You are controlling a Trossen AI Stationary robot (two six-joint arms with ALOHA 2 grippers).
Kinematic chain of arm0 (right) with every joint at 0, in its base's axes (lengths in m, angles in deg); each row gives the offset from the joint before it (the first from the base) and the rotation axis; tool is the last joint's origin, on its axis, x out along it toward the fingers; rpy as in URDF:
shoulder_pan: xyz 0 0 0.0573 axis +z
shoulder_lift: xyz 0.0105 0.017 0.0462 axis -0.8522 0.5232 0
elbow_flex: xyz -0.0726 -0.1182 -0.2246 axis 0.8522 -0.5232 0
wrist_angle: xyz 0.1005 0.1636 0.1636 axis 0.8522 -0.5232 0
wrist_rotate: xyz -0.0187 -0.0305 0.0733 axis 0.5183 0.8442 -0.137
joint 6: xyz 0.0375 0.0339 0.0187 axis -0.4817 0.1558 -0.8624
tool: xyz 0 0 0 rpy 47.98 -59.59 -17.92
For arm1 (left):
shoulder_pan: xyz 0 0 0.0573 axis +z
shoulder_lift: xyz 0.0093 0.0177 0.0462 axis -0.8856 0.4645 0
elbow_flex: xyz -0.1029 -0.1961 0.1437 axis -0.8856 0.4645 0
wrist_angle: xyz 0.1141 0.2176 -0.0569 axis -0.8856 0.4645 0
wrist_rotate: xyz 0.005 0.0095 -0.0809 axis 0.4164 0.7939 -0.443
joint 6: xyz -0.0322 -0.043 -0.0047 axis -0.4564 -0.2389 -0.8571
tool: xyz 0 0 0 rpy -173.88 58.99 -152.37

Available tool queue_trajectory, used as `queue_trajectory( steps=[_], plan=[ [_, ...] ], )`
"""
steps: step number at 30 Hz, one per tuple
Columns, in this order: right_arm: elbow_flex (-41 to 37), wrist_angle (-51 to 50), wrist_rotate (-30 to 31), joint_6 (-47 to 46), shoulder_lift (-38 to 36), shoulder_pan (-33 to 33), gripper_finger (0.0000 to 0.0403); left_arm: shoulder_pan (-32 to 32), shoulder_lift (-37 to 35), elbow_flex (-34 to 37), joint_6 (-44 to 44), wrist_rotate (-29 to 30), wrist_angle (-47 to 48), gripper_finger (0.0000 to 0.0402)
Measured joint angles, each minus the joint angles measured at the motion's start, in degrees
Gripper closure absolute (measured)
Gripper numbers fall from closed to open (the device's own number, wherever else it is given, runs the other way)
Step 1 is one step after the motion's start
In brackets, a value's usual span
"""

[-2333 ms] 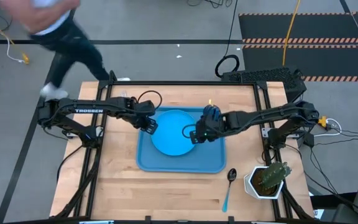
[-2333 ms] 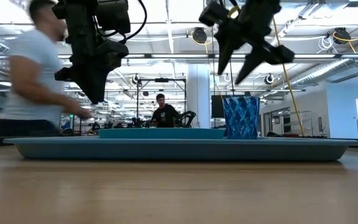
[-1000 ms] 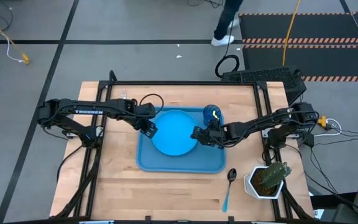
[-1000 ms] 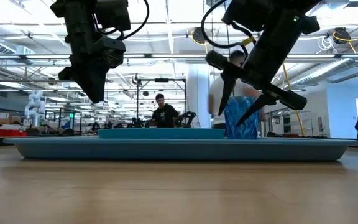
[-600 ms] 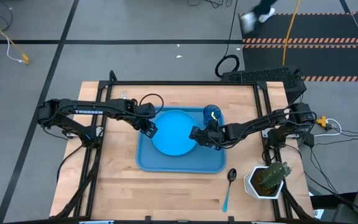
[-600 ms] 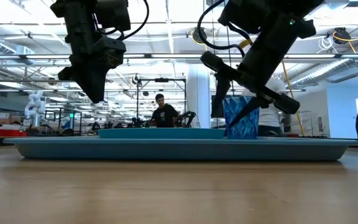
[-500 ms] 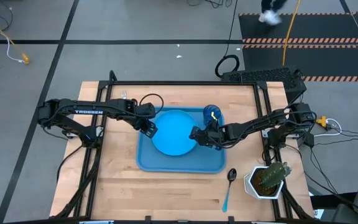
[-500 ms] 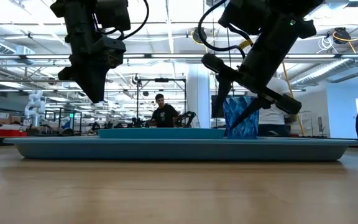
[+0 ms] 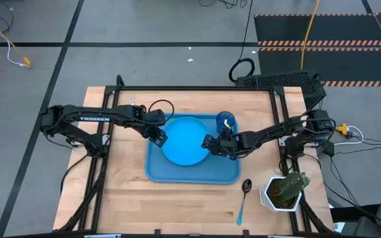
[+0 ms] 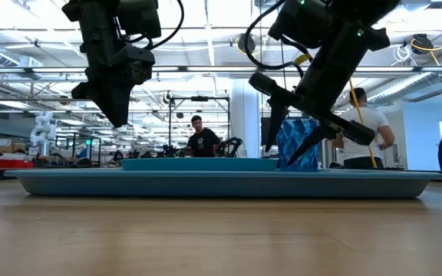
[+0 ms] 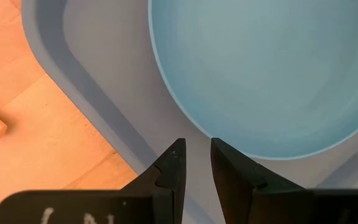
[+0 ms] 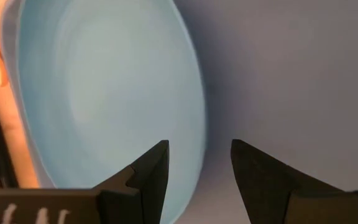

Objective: Pick and place plate/cup/fork/spoon on tray
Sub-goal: Move the blue plate to the center of blue tray

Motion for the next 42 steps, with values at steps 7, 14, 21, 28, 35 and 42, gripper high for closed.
queue_trajectory(
  steps=[7, 14, 21, 28, 35, 42],
  plan=[
    [0.0, 3.6, 0.0, -1.6, 1.5, 0.0, 0.0239, 0.0, 0.0, 0.0, 1.3, 0.0, 0.0, 0.0325],
    [0.0, 3.3, -0.1, -0.5, 1.5, -0.8, 0.0245, 0.0, 0.0, 0.0, 2.1, 0.0, 0.0, 0.0325],
    [0.0, 2.5, -0.5, -1.1, 1.5, -0.5, 0.0303, 0.0, 0.0, 0.0, 3.8, 0.0, 0.1, 0.0325],
    [0.0, 2.3, -1.7, 0.3, 1.5, 0.1, 0.0373, 0.0, 0.0, 0.0, 4.4, 0.0, 0.1, 0.0325],
    [0.0, 2.1, -3.1, 0.6, 1.5, 1.7, 0.0398, 0.0, 0.0, 0.0, 5.8, 0.0, 0.3, 0.0325],
    [0.0, -0.2, -4.5, 0.2, 1.5, 3.7, 0.0401, 0.0, 0.0, 0.0, 5.8, 0.0, 0.3, 0.0325]
  ],
)
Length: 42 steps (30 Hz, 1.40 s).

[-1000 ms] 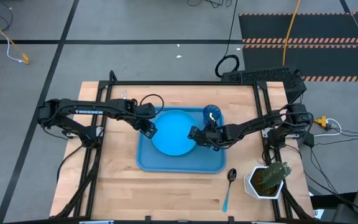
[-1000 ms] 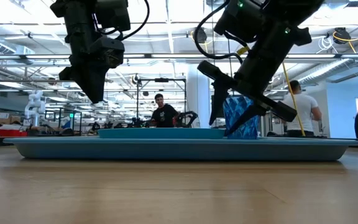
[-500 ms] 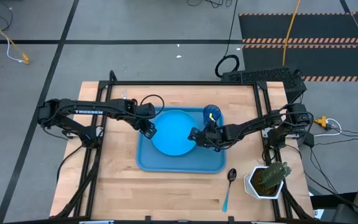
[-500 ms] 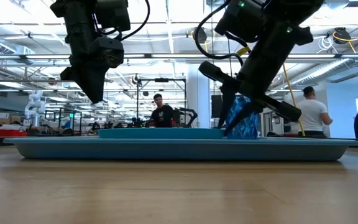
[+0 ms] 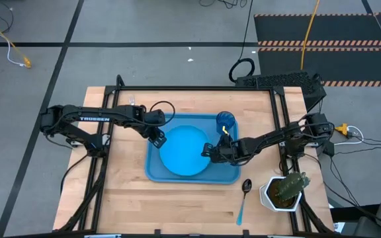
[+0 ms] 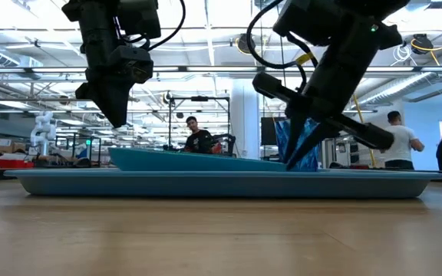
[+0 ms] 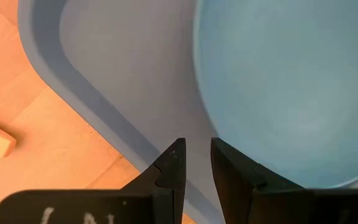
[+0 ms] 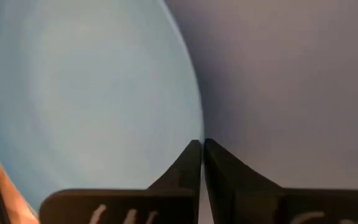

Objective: Pick and place plate/cup/fork/spoon on tray
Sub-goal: Move the blue plate to the center of blue tray

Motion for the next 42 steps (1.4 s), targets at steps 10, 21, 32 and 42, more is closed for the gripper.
queue_trajectory(
  steps=[10, 21, 32, 42],
  plan=[
    [0.0, -0.6, -0.1, -1.6, -0.7, 2.3, 0.0402, 0.0, 0.0, 0.0, 0.0, 0.0, 0.0, 0.0325],
    [0.0, -7.4, 3.7, -1.6, -5.9, 2.8, 0.0403, 0.0, 0.0, 0.0, 0.0, 0.0, 0.0, 0.0325],
    [0.0, -11.4, 1.7, -1.6, -6.2, 3.2, 0.0403, 0.0, 0.0, 0.0, 0.0, 0.0, -0.1, 0.0325],
    [0.0, -12.0, 3.1, -1.6, -6.2, 3.5, 0.0403, 0.0, 0.0, 0.0, -1.1, 0.0, -0.1, 0.0325]
  ],
)
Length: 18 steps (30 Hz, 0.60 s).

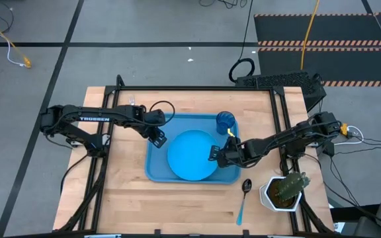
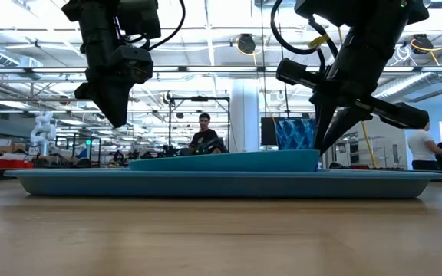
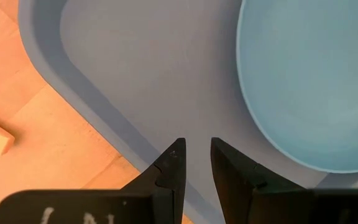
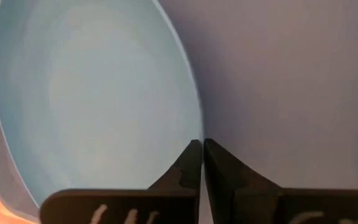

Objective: Pick and place plate/cup/fork/spoon on tray
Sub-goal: Move the blue plate to the center of blue tray

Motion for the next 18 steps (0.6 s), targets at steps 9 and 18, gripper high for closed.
queue_trajectory(
  steps=[9, 18],
  plan=[
    [0.0, -0.6, 1.7, -0.1, 0.0, 0.0, 0.0403, 0.0, 0.0, 0.0, -0.2, -0.5, 0.0, 0.0325],
    [0.0, -0.8, 3.3, 0.1, 0.0, 0.0, 0.0403, 0.0, 0.0, 0.0, -0.9, -0.7, 0.0, 0.0325]
  ],
)
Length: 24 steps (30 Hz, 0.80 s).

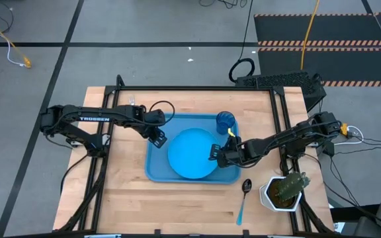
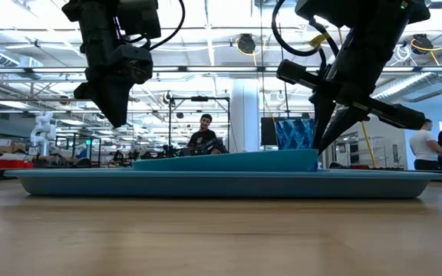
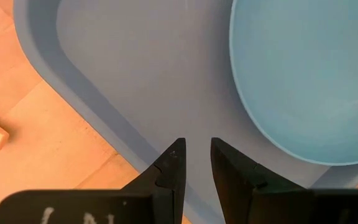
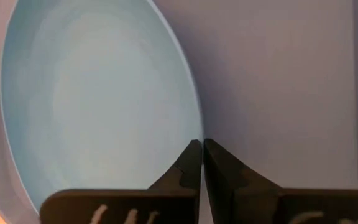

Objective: Pick and place plate/cup/fork/spoon on tray
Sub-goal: Move the blue plate to the center of blue tray

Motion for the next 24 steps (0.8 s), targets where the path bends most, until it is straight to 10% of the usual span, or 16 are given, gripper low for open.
queue_trajectory(
  steps=[24],
  plan=[
    [0.0, 1.4, 0.1, 3.0, 0.0, 0.0, 0.0381, 0.0, 0.0, 0.0, 0.5, 0.0, 0.0, 0.0325]
  ],
)
